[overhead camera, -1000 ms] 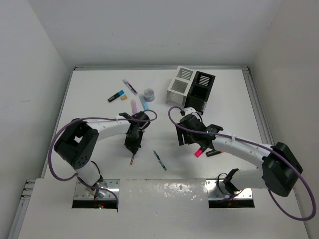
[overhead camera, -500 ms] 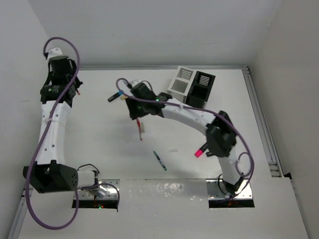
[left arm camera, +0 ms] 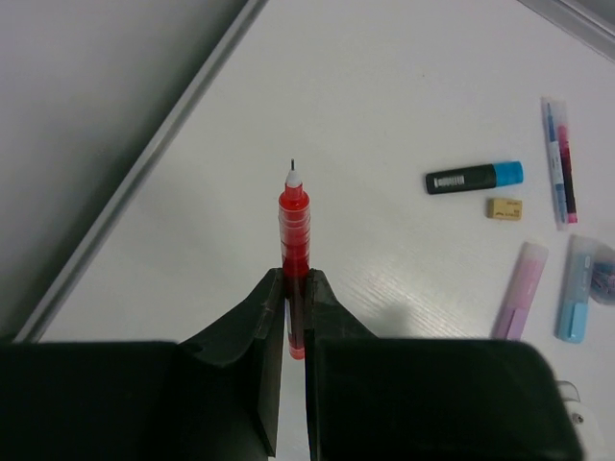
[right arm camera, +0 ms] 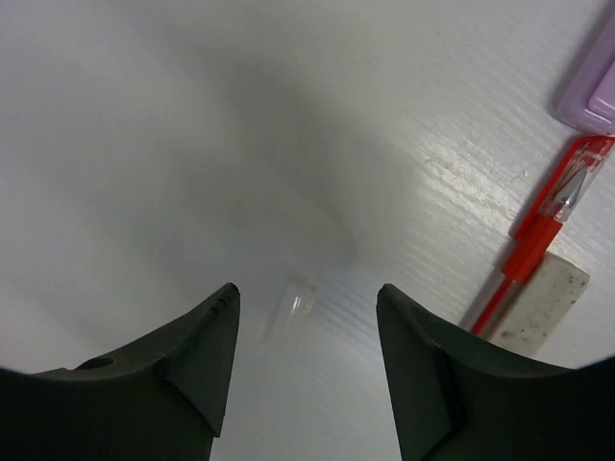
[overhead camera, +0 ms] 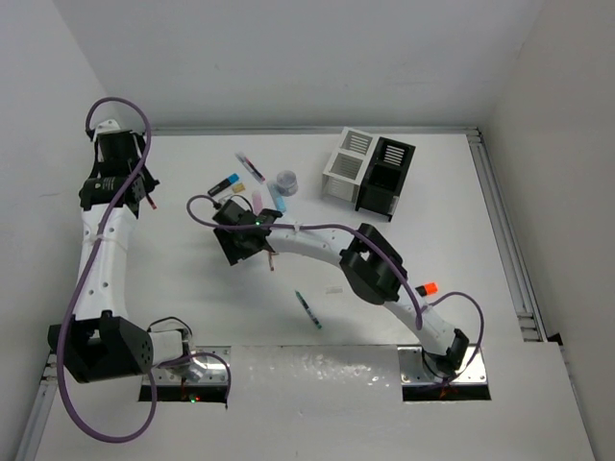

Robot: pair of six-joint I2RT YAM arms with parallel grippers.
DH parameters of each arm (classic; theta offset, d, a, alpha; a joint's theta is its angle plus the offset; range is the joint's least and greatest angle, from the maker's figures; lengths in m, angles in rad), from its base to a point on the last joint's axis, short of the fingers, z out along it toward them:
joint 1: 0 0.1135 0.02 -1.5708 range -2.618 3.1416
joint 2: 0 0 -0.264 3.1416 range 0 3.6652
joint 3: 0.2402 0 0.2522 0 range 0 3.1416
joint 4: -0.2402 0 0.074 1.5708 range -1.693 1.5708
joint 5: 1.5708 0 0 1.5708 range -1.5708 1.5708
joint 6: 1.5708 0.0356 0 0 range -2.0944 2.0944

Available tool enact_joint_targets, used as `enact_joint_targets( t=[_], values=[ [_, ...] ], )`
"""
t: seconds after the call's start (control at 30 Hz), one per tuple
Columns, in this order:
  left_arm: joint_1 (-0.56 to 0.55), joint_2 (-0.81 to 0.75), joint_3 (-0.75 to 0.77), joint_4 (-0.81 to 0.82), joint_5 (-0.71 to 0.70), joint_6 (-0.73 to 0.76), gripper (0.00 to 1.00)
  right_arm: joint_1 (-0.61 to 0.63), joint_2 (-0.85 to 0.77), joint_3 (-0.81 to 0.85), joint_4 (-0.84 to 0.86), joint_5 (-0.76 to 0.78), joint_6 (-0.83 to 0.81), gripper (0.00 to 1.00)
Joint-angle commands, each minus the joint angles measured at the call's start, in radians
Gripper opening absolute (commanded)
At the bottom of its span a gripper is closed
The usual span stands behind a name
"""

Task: Sort the stationery into containers
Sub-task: Close the pen cap on the pen.

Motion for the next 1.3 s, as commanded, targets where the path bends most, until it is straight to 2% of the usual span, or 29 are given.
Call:
enact_joint_targets(
  t=[0.0, 0.27, 0.43, 0.67, 0.8, 0.97, 1.03, 1.13, 1.23, 1.27],
  values=[
    [0.005, -0.015, -0.035, 0.019, 0.055, -0.056, 0.0, 0.026, 0.019, 0.055, 0.037, 0.064, 0.021, 0.59],
    [-0.002, -0.021, -0.075, 0.023, 0.055, -0.081, 0.0, 0.046, 0.013, -0.023, 0.012, 0.143, 0.092, 0.51],
    [-0.009, -0.025, -0.068, 0.04, 0.043, -0.075, 0.0, 0.081, 0.039, -0.026, 0.006, 0.131, 0.092, 0.5],
    [-0.024, -0.032, -0.052, 0.04, -0.002, -0.062, 0.0, 0.097, 0.043, -0.066, -0.014, 0.142, 0.142, 0.4],
    [-0.033, -0.032, -0.051, 0.042, -0.007, -0.059, 0.0, 0.095, 0.022, -0.102, -0.012, 0.177, 0.153, 0.29],
    [-0.035, -0.032, -0.048, 0.043, 0.004, -0.061, 0.0, 0.094, -0.006, -0.122, 0.003, 0.169, 0.141, 0.02],
    [-0.035, -0.03, -0.046, 0.043, 0.018, -0.056, 0.0, 0.089, -0.018, -0.122, 0.026, 0.156, 0.121, 0.0],
    [-0.035, -0.03, -0.046, 0.051, 0.082, -0.03, 0.0, 0.068, -0.061, -0.114, 0.07, 0.108, 0.052, 0.0],
    [-0.035, -0.028, -0.046, 0.074, 0.231, 0.032, 0.0, 0.002, -0.147, -0.112, 0.129, 0.006, 0.009, 0.0],
    [-0.033, -0.025, -0.045, 0.091, 0.319, 0.051, 0.0, -0.019, -0.176, -0.129, 0.15, -0.052, 0.0, 0.0]
  ],
)
